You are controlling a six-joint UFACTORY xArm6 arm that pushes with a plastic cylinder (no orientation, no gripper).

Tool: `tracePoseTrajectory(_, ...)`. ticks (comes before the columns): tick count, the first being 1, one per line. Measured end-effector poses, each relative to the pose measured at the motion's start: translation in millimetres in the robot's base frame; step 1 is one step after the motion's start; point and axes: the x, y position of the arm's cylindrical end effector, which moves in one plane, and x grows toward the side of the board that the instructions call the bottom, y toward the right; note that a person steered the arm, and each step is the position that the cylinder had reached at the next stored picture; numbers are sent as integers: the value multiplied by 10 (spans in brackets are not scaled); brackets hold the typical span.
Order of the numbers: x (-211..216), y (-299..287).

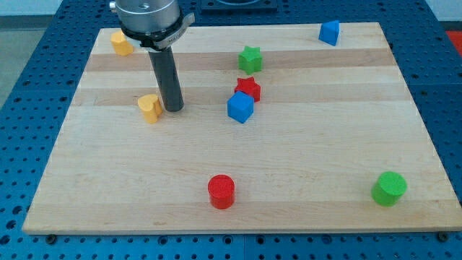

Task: Bring the heart at the bottom left side of the board

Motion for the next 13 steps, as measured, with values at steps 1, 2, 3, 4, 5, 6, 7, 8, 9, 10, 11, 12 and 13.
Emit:
tracePoseTrajectory(1,-83,-164)
tracePoseTrajectory(2,-98,-368)
tracePoseTrajectory(3,-100,-448)
tracePoseTrajectory(4,-128,-555)
tracePoseTrajectory(5,-135,-561)
tracePoseTrajectory(6,-137,-566)
tracePoseTrajectory(7,-137,-606)
tracePoseTrajectory(8,-145,-726)
tracePoseTrajectory(9,-145,-726)
tracePoseTrajectory(10,-104,-742)
tracePoseTrajectory(11,7,-804)
tracePoseTrajectory(12,101,-894)
tracePoseTrajectory(13,203,-1022)
